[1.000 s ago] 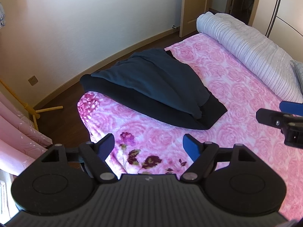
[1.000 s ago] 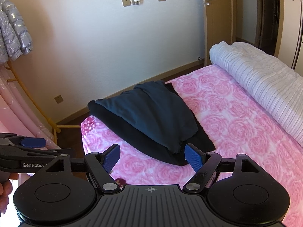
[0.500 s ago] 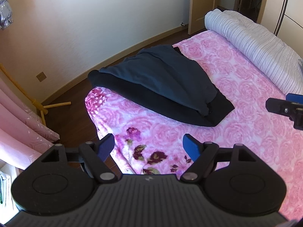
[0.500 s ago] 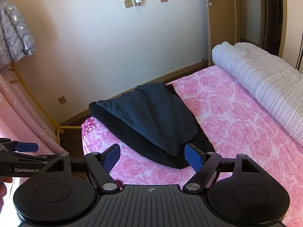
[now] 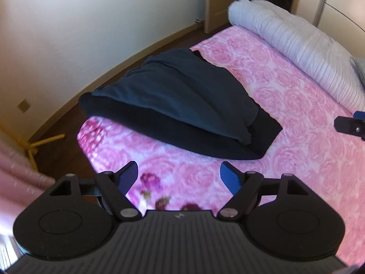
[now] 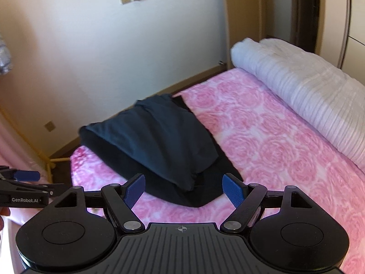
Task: Fold clothes
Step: 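Grasp the navy shirt with the left gripper while the right gripper grasps it too, lift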
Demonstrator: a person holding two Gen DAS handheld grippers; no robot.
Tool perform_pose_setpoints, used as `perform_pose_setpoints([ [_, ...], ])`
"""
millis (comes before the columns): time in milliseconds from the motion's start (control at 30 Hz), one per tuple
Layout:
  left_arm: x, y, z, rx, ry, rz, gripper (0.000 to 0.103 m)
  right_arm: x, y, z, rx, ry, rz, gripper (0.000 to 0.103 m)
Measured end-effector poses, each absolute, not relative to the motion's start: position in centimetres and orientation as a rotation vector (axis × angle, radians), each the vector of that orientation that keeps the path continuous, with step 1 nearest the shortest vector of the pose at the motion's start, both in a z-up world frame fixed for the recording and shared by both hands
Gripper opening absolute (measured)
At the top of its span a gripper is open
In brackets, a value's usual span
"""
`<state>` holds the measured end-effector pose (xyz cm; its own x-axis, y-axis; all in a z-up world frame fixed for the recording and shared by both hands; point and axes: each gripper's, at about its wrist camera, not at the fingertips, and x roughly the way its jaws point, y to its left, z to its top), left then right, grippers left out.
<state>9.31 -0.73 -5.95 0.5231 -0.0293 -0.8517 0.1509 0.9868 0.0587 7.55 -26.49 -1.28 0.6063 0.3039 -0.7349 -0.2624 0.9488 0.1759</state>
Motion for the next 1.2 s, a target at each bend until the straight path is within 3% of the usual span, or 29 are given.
perform_pose_setpoints([
  [167, 16.2, 0.9, -9.9, 0.273, 1.009, -0.257, 0.074, 11.8, -24.0, -4.4, 0.044, 0.889, 0.281, 0.078],
  [400, 23.7, 0.9, -17.8, 0.784, 0.806, -0.576, 0.057, 17.0, -18.6, -11.6, -0.196, 0.933, 0.3, 0.077],
  [567, 26.4, 1.2, -24.4, 1.074, 0.657, -0.753, 0.057, 18.7, -14.6, -19.3, -0.429, 0.951, 0.372, 0.063],
  [767, 27.2, 3.4, -30.1, 1.362, 0.445, -0.883, 0.058, 20.7, -10.6, -26.3, -0.599, 0.943, 0.466, 0.062],
  [867, 27.4, 4.8, -31.0, 1.421, 0.348, -0.936, 0.064, 21.2, -9.3, -28.4, -0.699, 0.908, 0.486, 0.062],
  [900, 27.6, 5.1, -31.0, 1.418, 0.338, -0.95, 0.063, 21.5, -9.0, -28.9, -0.724, 0.897, 0.487, 0.06],
  [967, 28.2, 5.5, -30.5, 1.37, 0.372, -0.96, 0.051, 22.3, -8.9, -29.1, -0.726, 0.905, 0.491, 0.041],
  [1000, 29.0, 5.5, -29.8, 1.304, 0.441, -0.961, 0.038, 22.7, -8.9, -29.0, -0.722, 0.913, 0.495, 0.036],
  [1033, 29.7, 5.4, -29.2, 1.25, 0.489, -0.968, 0.033, 22.8, -8.9, -28.8, -0.721, 0.914, 0.487, 0.021],
  [1067, 30.1, 5.4, -28.6, 1.219, 0.509, -0.972, 0.03, 23.0, -8.9, -28.5, -0.721, 0.915, 0.479, 0.015],
  [1200, 30.9, 4.6, -27.5, 1.213, 0.512, -0.979, 0.021, 23.3, -9.3, -26.0, -0.701, 0.897, 0.437, 0.013],
])
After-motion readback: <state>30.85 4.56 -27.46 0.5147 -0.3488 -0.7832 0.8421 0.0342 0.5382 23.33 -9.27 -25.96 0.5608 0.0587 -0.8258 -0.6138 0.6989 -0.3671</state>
